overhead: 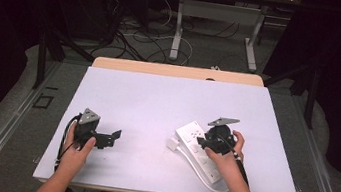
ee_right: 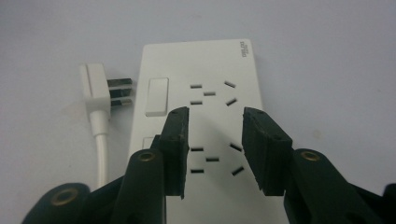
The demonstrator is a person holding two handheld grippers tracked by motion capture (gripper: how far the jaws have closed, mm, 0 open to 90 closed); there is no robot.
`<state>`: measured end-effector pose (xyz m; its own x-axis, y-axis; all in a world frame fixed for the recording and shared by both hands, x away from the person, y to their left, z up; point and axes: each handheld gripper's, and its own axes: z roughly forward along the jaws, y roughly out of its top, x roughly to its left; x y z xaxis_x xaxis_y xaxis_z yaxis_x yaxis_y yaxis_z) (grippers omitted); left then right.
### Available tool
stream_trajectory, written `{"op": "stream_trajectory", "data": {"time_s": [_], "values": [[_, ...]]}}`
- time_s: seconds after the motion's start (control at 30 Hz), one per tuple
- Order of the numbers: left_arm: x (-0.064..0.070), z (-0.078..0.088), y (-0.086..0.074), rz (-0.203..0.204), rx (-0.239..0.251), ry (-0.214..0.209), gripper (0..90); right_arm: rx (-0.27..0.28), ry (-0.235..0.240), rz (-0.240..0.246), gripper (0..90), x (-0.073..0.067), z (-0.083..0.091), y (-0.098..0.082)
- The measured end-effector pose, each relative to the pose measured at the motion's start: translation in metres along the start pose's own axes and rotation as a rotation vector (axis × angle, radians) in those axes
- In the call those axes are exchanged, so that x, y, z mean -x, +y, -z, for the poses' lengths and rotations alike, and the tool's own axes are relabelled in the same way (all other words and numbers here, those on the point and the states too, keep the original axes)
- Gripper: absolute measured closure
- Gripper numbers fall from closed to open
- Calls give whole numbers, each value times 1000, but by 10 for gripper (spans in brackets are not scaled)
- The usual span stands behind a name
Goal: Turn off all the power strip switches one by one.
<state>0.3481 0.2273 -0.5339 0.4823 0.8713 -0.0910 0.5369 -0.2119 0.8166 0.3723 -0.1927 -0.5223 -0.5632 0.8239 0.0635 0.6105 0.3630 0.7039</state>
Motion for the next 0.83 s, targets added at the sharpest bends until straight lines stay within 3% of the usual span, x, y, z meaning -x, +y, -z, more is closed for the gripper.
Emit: {"op": "stream_trajectory", "data": {"time_s": [0.23,0.27,0.43,0.6,0.7,0.83], "values": [[0,1,0,-2,-9,-5,4,28,-26,23,534,12,19,-12],[0,0,0,0,2,-1,4,32,-37,13,506,14,22,-14],[0,1,0,-1,-7,-6,4,91,-100,52,439,26,36,-24],[0,0,0,1,6,-2,4,118,-140,7,372,40,52,-36],[0,1,1,2,-1,-5,4,136,-135,-27,244,50,59,-44],[0,0,1,8,-4,-6,4,171,-151,-48,150,59,64,-54]]}}
